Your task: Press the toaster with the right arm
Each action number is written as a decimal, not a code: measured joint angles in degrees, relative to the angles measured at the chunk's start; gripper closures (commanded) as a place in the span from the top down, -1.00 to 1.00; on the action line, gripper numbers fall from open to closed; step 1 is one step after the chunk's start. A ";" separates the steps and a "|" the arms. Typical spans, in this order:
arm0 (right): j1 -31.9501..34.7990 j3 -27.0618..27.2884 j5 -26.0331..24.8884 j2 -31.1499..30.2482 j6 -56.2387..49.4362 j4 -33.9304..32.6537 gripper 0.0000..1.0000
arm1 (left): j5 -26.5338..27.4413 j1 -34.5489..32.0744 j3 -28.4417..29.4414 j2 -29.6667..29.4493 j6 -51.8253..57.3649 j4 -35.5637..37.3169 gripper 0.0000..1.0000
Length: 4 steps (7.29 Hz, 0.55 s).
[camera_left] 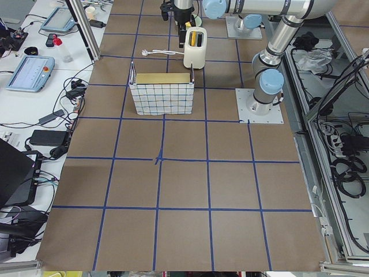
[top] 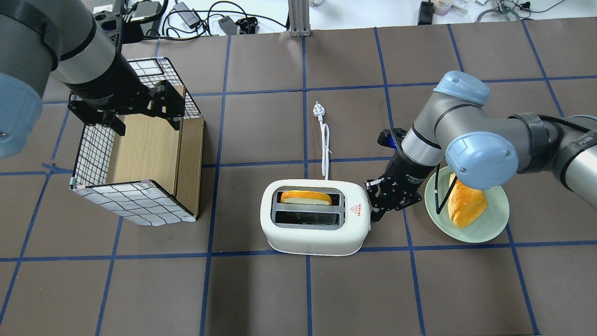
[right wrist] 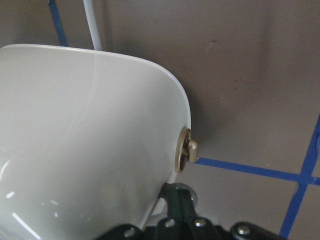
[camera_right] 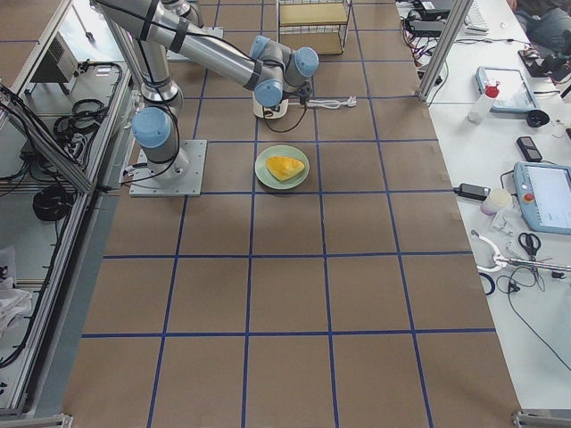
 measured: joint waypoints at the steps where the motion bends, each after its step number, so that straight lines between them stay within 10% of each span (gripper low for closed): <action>1: 0.00 -0.93 -0.69 -0.57 1.86 -0.04 -1.00 | 0.00 0.00 0.00 0.00 0.00 0.00 1.00; 4: 0.07 -12.54 -4.32 -2.19 7.05 9.48 -1.00 | 0.00 0.00 0.00 0.00 0.00 0.00 1.00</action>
